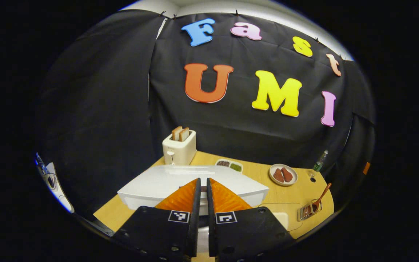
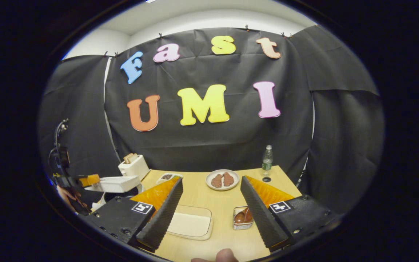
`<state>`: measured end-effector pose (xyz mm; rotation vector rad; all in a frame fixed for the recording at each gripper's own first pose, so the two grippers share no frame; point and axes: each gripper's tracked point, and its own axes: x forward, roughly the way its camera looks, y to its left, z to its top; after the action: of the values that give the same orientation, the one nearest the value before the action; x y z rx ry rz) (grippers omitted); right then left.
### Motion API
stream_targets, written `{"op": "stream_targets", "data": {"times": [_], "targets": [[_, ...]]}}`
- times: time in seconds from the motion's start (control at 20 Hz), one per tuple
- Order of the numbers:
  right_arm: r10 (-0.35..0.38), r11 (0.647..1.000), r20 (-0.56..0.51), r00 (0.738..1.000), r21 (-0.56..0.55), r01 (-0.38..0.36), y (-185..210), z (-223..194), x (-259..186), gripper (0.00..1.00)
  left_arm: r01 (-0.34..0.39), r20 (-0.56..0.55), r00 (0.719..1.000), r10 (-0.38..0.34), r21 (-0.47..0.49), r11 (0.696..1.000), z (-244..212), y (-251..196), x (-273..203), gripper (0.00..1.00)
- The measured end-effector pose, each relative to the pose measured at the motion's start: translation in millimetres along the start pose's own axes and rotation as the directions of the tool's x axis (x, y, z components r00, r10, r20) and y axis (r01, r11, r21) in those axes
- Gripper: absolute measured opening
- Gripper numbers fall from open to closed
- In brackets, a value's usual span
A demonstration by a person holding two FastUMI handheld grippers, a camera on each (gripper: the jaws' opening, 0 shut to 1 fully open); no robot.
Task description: Close the left gripper, press the button to open the rice cooker; take a wooden spoon from the chopstick holder with the right hand, scoop a spoonful of rice and pour it into the rice cooker, then put the wooden spoon back into the chopstick holder.
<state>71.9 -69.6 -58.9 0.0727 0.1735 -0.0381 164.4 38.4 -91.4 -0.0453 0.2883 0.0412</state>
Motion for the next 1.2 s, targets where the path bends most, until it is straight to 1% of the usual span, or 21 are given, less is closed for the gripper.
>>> {"op": "stream_targets", "data": {"times": [0.05, 0.1, 0.15, 0.2, 0.25, 0.3, 0.35, 0.4, 0.45, 0.5, 0.55, 0.6, 0.65, 0.7, 0.8, 1.05, 1.15, 1.2], "targets": [[-0.004, 1.000, -0.001, 1.000, 0.001, 0.004, -2, 0, -2, 1.00, 0.002, 0.028, 1.000, -0.002, 0.009, 1.000, 12, -2, 4, 0.13], [-0.007, 1.000, -0.002, 1.000, 0.000, 0.007, -3, -1, -3, 0.98, -0.002, 0.063, 0.998, 0.000, 0.020, 1.000, 26, -3, 9, 0.14], [-0.014, 1.000, -0.002, 1.000, -0.004, 0.014, -6, 0, -5, 0.98, 0.003, 0.096, 0.995, -0.006, 0.029, 1.000, 40, -6, 10, 0.14], [-0.021, 1.000, 0.001, 1.000, -0.008, 0.021, -10, 2, -7, 0.98, 0.000, 0.127, 0.992, -0.006, 0.044, 0.999, 53, -7, 13, 0.19], [-0.028, 1.000, 0.005, 1.000, -0.008, 0.028, -14, 4, -9, 0.98, 0.006, 0.154, 0.988, -0.015, 0.056, 0.998, 64, -10, 13, 0.19], [-0.034, 0.999, 0.008, 0.999, -0.006, 0.034, -17, 4, -11, 1.00, 0.017, 0.186, 0.982, -0.030, 0.071, 0.997, 75, -15, 10, 0.18], [-0.040, 0.999, 0.010, 0.999, -0.005, 0.040, -21, 5, -12, 1.00, 0.024, 0.220, 0.974, -0.043, 0.086, 0.996, 93, -22, 3, 0.21], [-0.046, 0.999, 0.006, 0.999, -0.005, 0.046, -25, 3, -12, 1.00, 0.022, 0.246, 0.968, -0.046, 0.100, 0.995, 100, -22, -3, 0.28], [-0.053, 0.999, 0.003, 0.999, -0.004, 0.053, -29, 3, -13, 1.00, 0.030, 0.265, 0.963, -0.059, 0.110, 0.993, 104, -25, -8, 0.40], [-0.059, 0.998, 0.003, 0.998, 0.002, 0.059, -33, 1, -14, 0.99, 0.032, 0.279, 0.958, -0.064, 0.115, 0.993, 99, -29, -15, 0.62], [-0.061, 0.998, 0.000, 0.998, 0.010, 0.061, -35, 1, -14, 1.00, 0.042, 0.280, 0.957, -0.074, 0.116, 0.992, 99, -34, -20, 0.66], [-0.064, 0.998, -0.008, 0.998, 0.013, 0.064, -38, -3, -13, 1.00, 0.056, 0.277, 0.957, -0.087, 0.115, 0.992, 97, -39, -28, 0.76], [-0.068, 0.998, -0.017, 0.998, 0.014, 0.068, -40, -6, -13, 1.00, 0.055, 0.276, 0.957, -0.086, 0.118, 0.991, 93, -40, -37, 0.83], [-0.071, 0.997, -0.025, 0.997, 0.016, 0.071, -43, -9, -12, 1.00, 0.050, 0.282, 0.956, -0.084, 0.126, 0.991, 93, -41, -42, 0.97], [-0.071, 0.997, -0.042, 0.997, 0.030, 0.072, -49, -15, -11, 1.00, 0.055, 0.286, 0.954, -0.092, 0.133, 0.990, 89, -47, -56, 0.96], [-0.073, 0.996, -0.078, 0.994, 0.054, 0.078, -67, -30, 1, 1.00, 0.094, 0.253, 0.960, -0.120, 0.115, 0.989, 71, -67, -77, 0.96], [-0.071, 0.993, -0.114, 0.991, 0.085, 0.081, -79, -39, 15, 1.00, 0.132, 0.219, 0.964, -0.150, 0.097, 0.986, 58, -83, -79, 0.96], [-0.070, 0.991, -0.132, 0.989, 0.102, 0.084, -87, -47, 22, 1.00, 0.140, 0.205, 0.966, -0.157, 0.097, 0.985, 54, -89, -81, 0.94]]}}
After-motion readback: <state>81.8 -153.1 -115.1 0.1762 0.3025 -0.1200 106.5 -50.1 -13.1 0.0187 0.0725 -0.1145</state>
